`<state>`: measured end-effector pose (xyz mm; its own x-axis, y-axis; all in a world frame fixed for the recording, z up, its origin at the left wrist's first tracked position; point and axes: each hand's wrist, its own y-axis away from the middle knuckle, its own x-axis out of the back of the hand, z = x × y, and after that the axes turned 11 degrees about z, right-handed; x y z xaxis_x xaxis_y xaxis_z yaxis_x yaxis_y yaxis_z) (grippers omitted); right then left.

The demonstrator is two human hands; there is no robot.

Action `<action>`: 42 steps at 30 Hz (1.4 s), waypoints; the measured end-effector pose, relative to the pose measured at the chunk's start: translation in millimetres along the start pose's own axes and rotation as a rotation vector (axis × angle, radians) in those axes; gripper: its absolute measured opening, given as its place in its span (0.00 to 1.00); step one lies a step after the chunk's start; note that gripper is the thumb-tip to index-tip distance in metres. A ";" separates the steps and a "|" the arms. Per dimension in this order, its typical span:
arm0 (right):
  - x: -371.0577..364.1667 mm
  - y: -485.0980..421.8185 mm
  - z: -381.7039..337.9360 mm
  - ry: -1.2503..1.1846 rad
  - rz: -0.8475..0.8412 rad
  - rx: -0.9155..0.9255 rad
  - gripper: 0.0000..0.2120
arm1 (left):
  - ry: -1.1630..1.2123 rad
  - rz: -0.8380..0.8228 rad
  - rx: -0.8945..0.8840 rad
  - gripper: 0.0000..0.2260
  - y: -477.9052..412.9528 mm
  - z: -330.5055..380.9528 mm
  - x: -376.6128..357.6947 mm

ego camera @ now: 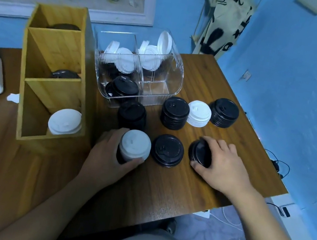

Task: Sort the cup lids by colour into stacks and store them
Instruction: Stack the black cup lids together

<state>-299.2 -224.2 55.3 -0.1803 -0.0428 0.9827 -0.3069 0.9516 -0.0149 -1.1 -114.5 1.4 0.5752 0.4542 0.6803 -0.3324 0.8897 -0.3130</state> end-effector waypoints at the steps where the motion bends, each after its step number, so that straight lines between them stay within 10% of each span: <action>1: 5.8 -2.4 6.6 -0.090 -0.098 0.056 0.41 | -0.004 0.000 -0.002 0.37 0.0 -0.3 0.0; 4: 17.5 -2.8 19.8 -0.324 -0.271 0.073 0.46 | -0.008 0.003 0.003 0.37 0.6 -1.5 -0.1; 9: 3.8 2.3 11.2 -0.138 0.048 -0.049 0.45 | 0.004 0.014 -0.008 0.37 0.6 -1.1 -0.7; 26: 1.1 -38.4 -42.7 -0.264 -0.088 0.516 0.44 | 0.001 0.010 -0.006 0.37 1.1 -2.7 -1.6; 42: -34.0 -36.1 -57.2 -0.341 -0.080 0.585 0.32 | 0.034 0.021 -0.004 0.36 0.7 -1.5 -0.3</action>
<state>-228.5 -239.7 32.9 -0.3914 -0.2910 0.8730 -0.7690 0.6244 -0.1366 -0.5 -113.9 0.0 0.5932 0.4740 0.6507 -0.3419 0.8801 -0.3294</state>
